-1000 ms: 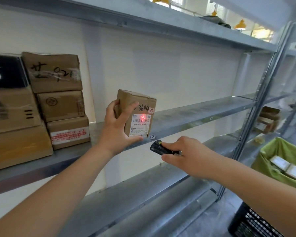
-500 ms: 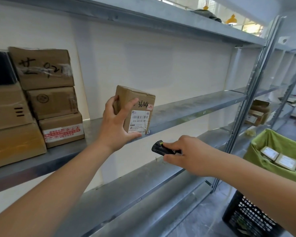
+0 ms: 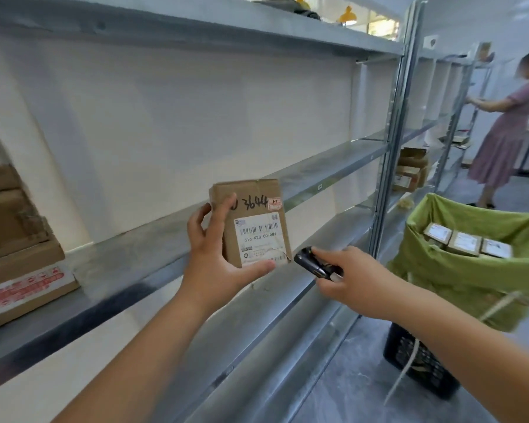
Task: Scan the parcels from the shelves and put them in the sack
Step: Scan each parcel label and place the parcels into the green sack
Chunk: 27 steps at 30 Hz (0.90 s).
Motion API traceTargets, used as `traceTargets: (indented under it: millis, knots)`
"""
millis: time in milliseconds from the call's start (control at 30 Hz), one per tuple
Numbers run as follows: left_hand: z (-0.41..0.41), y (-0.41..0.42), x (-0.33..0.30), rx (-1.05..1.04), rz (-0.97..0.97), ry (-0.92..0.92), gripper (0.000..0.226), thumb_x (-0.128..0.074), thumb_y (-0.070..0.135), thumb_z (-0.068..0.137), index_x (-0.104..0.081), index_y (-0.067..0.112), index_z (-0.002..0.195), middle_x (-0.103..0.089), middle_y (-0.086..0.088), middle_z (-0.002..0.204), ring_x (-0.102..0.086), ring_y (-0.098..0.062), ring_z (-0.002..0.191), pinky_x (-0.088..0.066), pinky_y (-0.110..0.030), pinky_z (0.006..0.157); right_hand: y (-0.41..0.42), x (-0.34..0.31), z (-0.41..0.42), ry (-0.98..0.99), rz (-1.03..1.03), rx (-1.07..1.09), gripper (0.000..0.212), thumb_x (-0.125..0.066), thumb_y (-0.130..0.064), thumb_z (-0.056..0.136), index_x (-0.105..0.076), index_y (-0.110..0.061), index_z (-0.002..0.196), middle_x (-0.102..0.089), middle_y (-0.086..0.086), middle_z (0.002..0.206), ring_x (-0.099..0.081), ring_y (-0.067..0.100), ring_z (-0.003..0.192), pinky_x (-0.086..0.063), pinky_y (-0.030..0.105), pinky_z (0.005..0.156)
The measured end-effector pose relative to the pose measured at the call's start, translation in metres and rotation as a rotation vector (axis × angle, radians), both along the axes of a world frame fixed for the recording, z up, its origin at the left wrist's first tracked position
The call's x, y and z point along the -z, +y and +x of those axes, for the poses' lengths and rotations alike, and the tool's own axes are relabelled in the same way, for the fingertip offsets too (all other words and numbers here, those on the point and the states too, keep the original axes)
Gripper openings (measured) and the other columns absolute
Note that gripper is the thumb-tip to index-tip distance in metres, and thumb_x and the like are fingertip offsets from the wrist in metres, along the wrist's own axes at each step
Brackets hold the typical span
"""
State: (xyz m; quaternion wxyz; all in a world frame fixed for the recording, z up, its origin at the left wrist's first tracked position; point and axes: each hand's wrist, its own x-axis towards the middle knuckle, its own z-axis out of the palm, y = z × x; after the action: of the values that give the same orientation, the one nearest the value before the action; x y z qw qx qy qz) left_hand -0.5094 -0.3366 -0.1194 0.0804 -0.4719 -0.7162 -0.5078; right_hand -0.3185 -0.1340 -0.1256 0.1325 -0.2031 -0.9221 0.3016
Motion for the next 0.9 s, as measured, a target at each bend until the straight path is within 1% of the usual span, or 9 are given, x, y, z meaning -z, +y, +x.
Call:
traceTargets:
  millis: [133, 200, 300, 467, 567, 633, 700, 800, 900]
  knots:
    - [0.027, 0.031, 0.023, 0.048, -0.025, -0.028, 0.12, -0.093, 0.061, 0.052, -0.021, 0.073, 0.147, -0.006, 0.031, 0.155, -0.036, 0.012, 0.136, -0.04, -0.016, 0.101, 0.027, 0.036, 0.018, 0.067, -0.134, 0.134, 0.066, -0.065, -0.038, 0.088, -0.044, -0.049, 0.151, -0.047, -0.003, 0.111, -0.062, 0.017, 0.073, -0.046, 0.015, 0.05]
    - [0.041, 0.05, 0.039, 0.062, -0.029, -0.065, 0.12, -0.091, 0.065, 0.05, -0.022, 0.073, 0.147, -0.008, 0.03, 0.155, -0.031, 0.025, 0.13, -0.041, -0.016, 0.1, 0.044, 0.054, 0.029, 0.117, -0.169, 0.194, 0.069, -0.063, -0.039, 0.088, -0.043, -0.047, 0.153, -0.054, 0.004, 0.107, -0.061, 0.012, 0.066, -0.045, 0.016, 0.048]
    - [0.067, 0.083, 0.066, 0.1, -0.057, -0.169, 0.121, -0.093, 0.063, 0.05, -0.022, 0.074, 0.146, -0.012, 0.026, 0.156, -0.034, 0.029, 0.126, -0.046, -0.023, 0.104, 0.072, 0.083, 0.053, 0.161, -0.24, 0.269, 0.071, -0.062, -0.039, 0.084, -0.044, -0.046, 0.152, -0.065, 0.013, 0.087, -0.05, 0.007, 0.048, -0.041, 0.023, 0.043]
    - [0.104, 0.164, 0.1, 0.146, -0.128, -0.279, 0.119, -0.09, 0.065, 0.047, -0.022, 0.078, 0.143, -0.018, 0.022, 0.156, -0.044, -0.011, 0.141, -0.047, -0.046, 0.114, 0.13, 0.117, 0.093, 0.118, -0.323, 0.388, 0.079, -0.059, -0.053, 0.077, -0.044, -0.042, 0.154, -0.072, -0.012, 0.096, -0.065, 0.005, 0.073, -0.047, 0.018, 0.05]
    - [0.12, 0.222, 0.114, 0.186, -0.155, -0.328, 0.118, -0.091, 0.063, 0.046, -0.024, 0.077, 0.143, -0.021, 0.022, 0.152, -0.047, -0.002, 0.135, -0.048, -0.043, 0.114, 0.169, 0.129, 0.113, 0.179, -0.43, 0.431, 0.078, -0.064, -0.052, 0.079, -0.044, -0.04, 0.154, -0.066, -0.034, 0.091, -0.061, -0.015, 0.071, -0.046, 0.007, 0.054]
    - [0.131, 0.259, 0.121, 0.203, -0.165, -0.34, 0.118, -0.091, 0.062, 0.046, -0.025, 0.077, 0.142, -0.022, 0.019, 0.153, -0.045, -0.002, 0.136, -0.047, -0.043, 0.114, 0.198, 0.134, 0.127, 0.19, -0.438, 0.482, 0.079, -0.063, -0.052, 0.078, -0.043, -0.042, 0.154, -0.07, -0.024, 0.103, -0.059, -0.016, 0.074, -0.043, 0.005, 0.057]
    - [0.141, 0.296, 0.128, 0.226, -0.165, -0.346, 0.118, -0.091, 0.062, 0.046, -0.025, 0.077, 0.143, -0.022, 0.018, 0.153, -0.044, -0.009, 0.14, -0.045, -0.046, 0.116, 0.226, 0.137, 0.142, 0.18, -0.428, 0.512, 0.079, -0.061, -0.053, 0.077, -0.044, -0.041, 0.154, -0.073, -0.014, 0.104, -0.063, -0.004, 0.077, -0.045, 0.009, 0.059]
    - [0.156, 0.349, 0.136, 0.256, -0.168, -0.346, 0.118, -0.091, 0.063, 0.047, -0.025, 0.075, 0.144, -0.024, 0.018, 0.152, -0.045, -0.009, 0.14, -0.045, -0.046, 0.116, 0.269, 0.143, 0.166, 0.179, -0.422, 0.555, 0.076, -0.063, -0.047, 0.083, -0.043, -0.038, 0.155, -0.074, -0.003, 0.112, -0.068, 0.009, 0.096, -0.054, 0.018, 0.077]
    - [0.168, 0.396, 0.143, 0.293, -0.18, -0.346, 0.118, -0.09, 0.065, 0.046, -0.024, 0.076, 0.144, -0.024, 0.015, 0.153, -0.043, 0.002, 0.137, -0.042, -0.034, 0.114, 0.308, 0.147, 0.189, 0.132, -0.4, 0.577, 0.071, -0.063, -0.041, 0.091, -0.039, -0.037, 0.157, -0.07, 0.0, 0.127, -0.06, -0.002, 0.111, -0.043, 0.008, 0.069]
